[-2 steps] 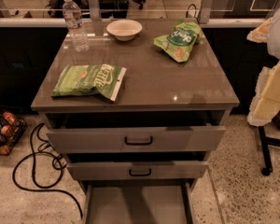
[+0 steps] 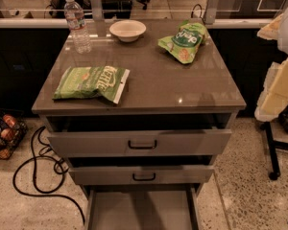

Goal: Pick green jalapeno chip bag from top drawer and place on counter

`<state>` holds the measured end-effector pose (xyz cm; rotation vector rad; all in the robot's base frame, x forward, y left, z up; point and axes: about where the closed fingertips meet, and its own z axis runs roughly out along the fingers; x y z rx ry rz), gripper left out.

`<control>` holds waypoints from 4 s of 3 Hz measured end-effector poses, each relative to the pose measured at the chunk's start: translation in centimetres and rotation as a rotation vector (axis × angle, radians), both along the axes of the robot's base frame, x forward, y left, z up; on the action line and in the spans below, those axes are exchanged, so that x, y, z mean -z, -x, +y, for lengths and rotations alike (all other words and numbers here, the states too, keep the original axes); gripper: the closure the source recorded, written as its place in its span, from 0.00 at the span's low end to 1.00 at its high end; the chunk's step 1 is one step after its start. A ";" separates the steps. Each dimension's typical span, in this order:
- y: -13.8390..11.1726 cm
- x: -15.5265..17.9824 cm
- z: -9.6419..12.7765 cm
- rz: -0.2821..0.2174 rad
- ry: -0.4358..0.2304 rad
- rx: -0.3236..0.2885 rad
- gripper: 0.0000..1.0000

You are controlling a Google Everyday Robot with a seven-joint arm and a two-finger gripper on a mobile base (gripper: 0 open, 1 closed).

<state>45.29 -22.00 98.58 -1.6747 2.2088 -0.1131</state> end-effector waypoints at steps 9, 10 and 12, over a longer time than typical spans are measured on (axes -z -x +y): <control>-29.2 3.0 -2.1 -0.152 -0.716 1.043 0.00; -33.6 4.2 1.0 -0.127 -0.842 1.091 0.00; -37.2 6.4 3.2 -0.091 -0.918 1.142 0.00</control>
Offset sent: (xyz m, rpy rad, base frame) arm 0.2090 -0.0841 0.0129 0.4940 -0.1382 -0.7284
